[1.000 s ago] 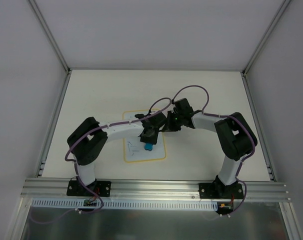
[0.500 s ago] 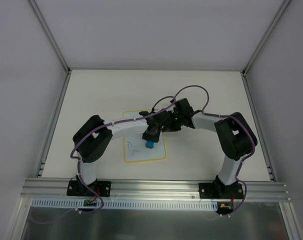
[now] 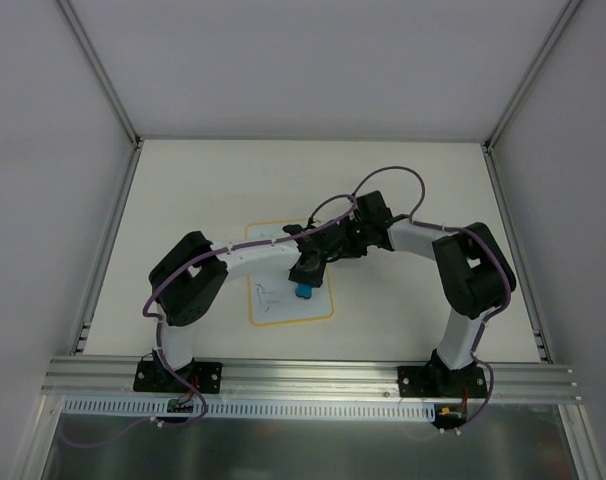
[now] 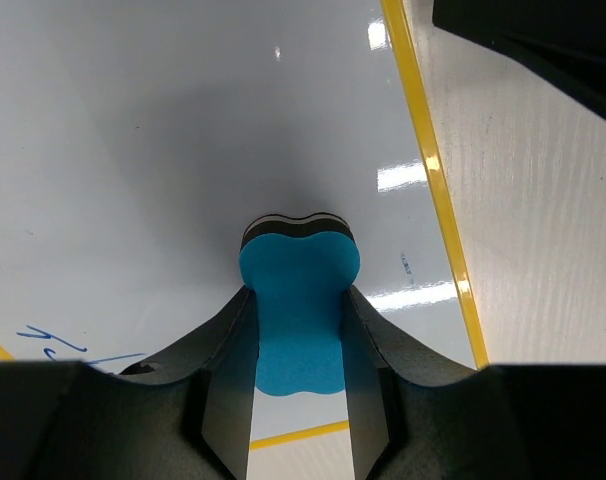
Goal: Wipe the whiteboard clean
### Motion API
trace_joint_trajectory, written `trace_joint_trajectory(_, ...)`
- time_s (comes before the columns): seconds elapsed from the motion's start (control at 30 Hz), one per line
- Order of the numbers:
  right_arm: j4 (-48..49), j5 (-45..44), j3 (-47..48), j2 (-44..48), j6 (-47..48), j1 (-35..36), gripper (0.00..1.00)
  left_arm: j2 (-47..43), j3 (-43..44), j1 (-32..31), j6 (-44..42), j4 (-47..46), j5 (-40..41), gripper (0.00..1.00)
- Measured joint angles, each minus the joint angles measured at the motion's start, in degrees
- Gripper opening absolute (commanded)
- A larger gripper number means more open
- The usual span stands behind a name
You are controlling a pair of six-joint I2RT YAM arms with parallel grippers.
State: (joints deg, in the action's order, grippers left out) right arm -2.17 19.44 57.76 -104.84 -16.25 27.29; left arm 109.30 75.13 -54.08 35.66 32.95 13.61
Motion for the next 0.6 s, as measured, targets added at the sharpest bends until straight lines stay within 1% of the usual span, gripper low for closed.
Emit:
trace_joint_trajectory(0.3,-1.73,0.11,2.43,-1.44,0.17,-0.83,0.25,1.73,2.69,0.0,-0.02,0.37,-0.74,0.0)
trace_joint_trajectory(0.6,-3.72,1.05,8.5,-5.88,0.39,-1.07,0.25,1.88,2.86,-0.37,-0.02,0.35,-1.31,0.0)
